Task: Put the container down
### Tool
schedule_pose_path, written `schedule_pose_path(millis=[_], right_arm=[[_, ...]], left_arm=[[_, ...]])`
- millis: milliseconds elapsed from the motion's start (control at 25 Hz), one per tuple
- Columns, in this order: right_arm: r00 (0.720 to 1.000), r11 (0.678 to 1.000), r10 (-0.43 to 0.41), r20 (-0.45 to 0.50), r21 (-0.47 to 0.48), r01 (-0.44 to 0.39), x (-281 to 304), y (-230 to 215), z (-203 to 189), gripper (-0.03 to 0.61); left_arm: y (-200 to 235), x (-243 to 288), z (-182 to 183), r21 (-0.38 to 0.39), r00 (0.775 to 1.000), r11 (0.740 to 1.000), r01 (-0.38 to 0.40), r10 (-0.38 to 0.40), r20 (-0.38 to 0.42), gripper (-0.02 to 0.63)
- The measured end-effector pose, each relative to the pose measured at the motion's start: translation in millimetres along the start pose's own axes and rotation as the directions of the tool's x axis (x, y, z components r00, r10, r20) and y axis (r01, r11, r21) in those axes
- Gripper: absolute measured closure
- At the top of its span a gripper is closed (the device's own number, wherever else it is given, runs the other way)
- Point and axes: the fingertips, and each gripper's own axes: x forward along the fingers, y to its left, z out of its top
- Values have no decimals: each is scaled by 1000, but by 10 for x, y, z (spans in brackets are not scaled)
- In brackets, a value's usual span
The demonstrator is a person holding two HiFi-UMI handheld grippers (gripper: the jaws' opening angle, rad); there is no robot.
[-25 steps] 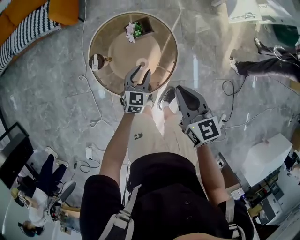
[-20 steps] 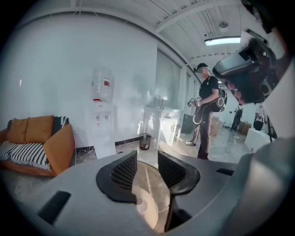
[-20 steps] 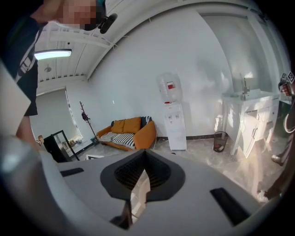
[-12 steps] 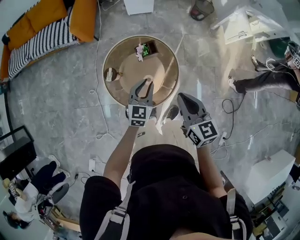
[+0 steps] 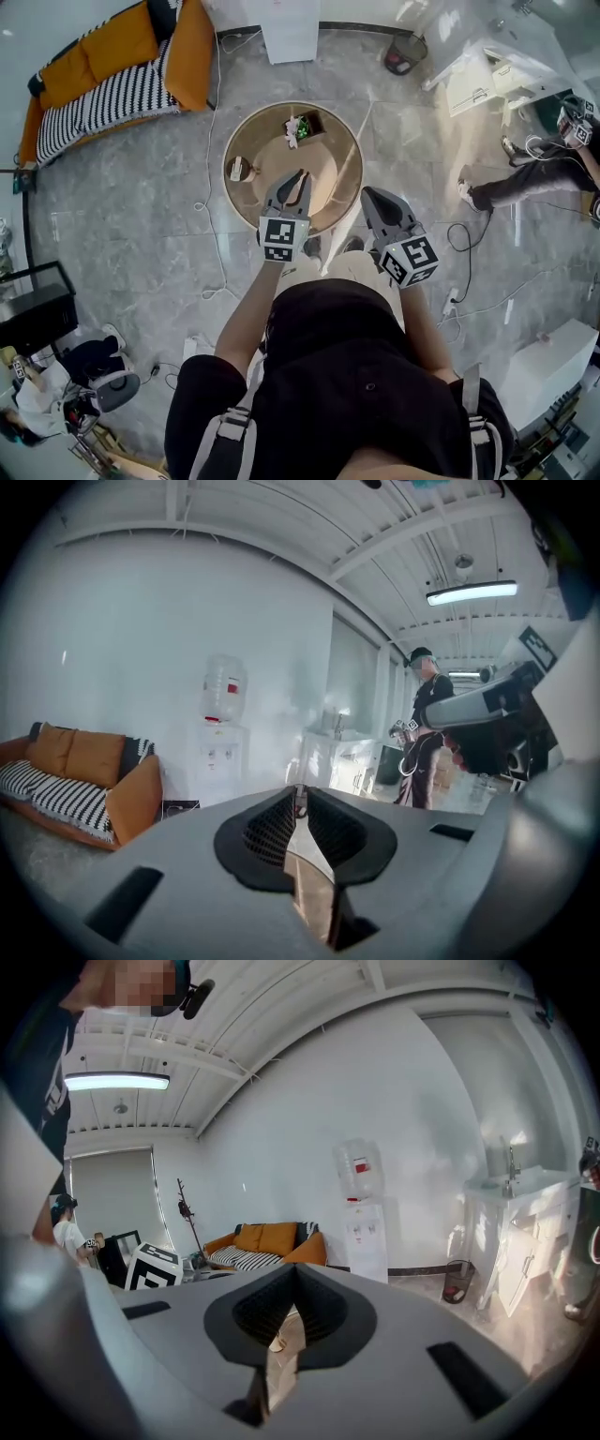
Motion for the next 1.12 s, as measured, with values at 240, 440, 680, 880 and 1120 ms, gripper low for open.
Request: schedule_pose_path(millis=[240,440,680,880,1120], right_arm=[[999,999,-20,29,-42,21,-34,-59,188,574],[999,999,-17,49,-48,19,-42,-43,260,574],[999,998,-8,47,-61,11,-70,-32,256,574],[998,995,-5,63,-96,11,-78,24,331,574],[997,995,5,81,-96,3,-228,110,284,574]], left_arm=[[20,-256,391,-21,994,1000,-12,15,110,583],[79,-448,630,12,990,1000,-13,11,137,588],[60,-595,767,15,988,1000,-17,14,156,595],[54,-715,792,3,989,1000,-2,2,148,595],[-147,-991,814,-2,980,998,65,-63,191,595]])
